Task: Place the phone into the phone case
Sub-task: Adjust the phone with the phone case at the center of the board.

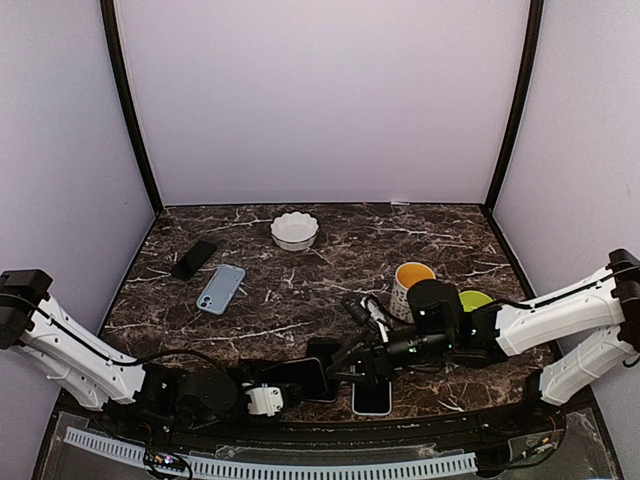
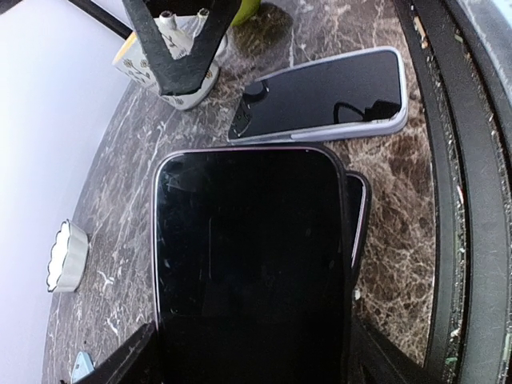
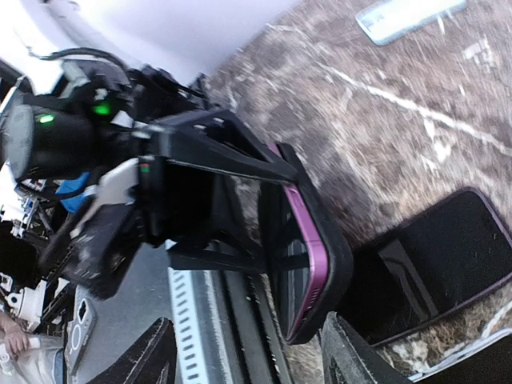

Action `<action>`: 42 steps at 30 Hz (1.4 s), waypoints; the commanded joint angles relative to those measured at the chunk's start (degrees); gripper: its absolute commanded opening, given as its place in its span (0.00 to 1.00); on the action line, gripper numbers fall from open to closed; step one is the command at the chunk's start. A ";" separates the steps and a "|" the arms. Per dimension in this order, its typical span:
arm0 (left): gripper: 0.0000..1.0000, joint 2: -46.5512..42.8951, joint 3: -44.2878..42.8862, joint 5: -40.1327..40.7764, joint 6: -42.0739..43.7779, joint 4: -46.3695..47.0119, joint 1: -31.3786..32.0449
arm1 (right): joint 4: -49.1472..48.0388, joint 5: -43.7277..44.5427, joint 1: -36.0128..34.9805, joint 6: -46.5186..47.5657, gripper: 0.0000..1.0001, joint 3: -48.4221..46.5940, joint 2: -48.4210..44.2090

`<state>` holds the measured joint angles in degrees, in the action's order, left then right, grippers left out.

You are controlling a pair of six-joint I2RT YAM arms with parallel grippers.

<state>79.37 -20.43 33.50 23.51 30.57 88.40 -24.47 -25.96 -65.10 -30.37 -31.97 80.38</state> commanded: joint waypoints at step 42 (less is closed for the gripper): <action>0.00 -13.78 -12.71 1.35 -21.37 -20.90 -9.65 | 7.95 20.38 3.53 5.29 0.99 -3.57 -15.72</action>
<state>62.06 -30.85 25.87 -4.97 19.44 78.85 -21.61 -9.06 -63.88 -20.73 -34.79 63.86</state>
